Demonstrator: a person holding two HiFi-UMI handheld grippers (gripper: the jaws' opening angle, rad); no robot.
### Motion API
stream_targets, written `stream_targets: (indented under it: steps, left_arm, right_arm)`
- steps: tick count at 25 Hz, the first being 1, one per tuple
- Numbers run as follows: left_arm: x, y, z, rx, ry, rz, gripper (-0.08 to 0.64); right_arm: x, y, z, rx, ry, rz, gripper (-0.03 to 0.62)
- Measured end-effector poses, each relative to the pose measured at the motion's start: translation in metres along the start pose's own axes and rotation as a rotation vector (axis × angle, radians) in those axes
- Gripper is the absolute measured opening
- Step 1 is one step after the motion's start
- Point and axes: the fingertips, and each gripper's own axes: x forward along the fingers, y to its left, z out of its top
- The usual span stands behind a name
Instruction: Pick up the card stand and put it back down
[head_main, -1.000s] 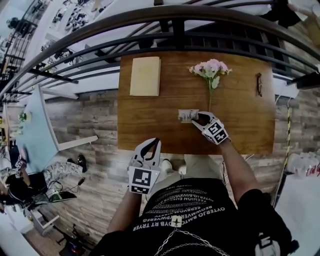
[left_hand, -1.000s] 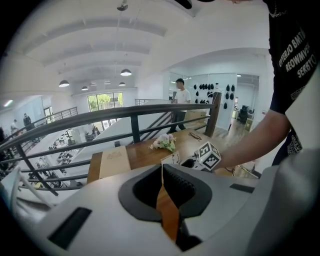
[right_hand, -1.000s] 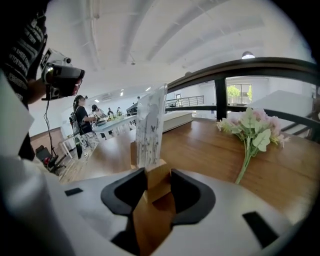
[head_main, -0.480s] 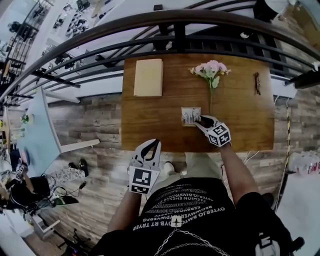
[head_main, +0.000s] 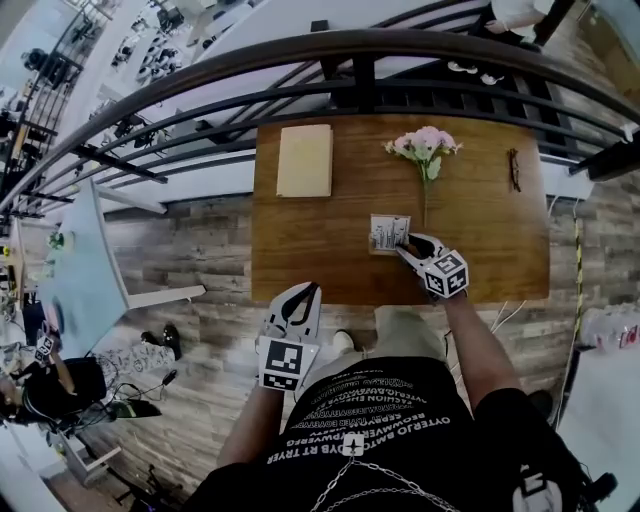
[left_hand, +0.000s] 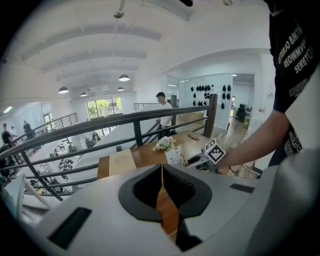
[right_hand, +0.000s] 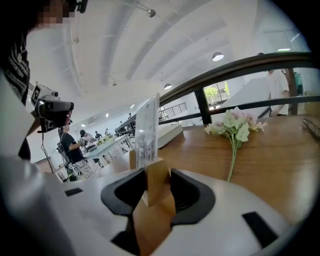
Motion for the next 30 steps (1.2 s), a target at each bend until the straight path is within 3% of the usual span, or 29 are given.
stream_targets:
  steps: [19, 30]
  left_arm:
    - [-0.050, -0.003, -0.004, 0.027, -0.084, -0.031, 0.034]
    - [-0.072, 0.003, 0.001, 0.054, -0.120, -0.056, 0.034]
  right_arm:
    - [-0.057, 0.077, 0.088, -0.120, -0.104, -0.033, 0.164]
    - [-0.082, 0.118, 0.137, -0.094, -0.190, -0.055, 0.163]
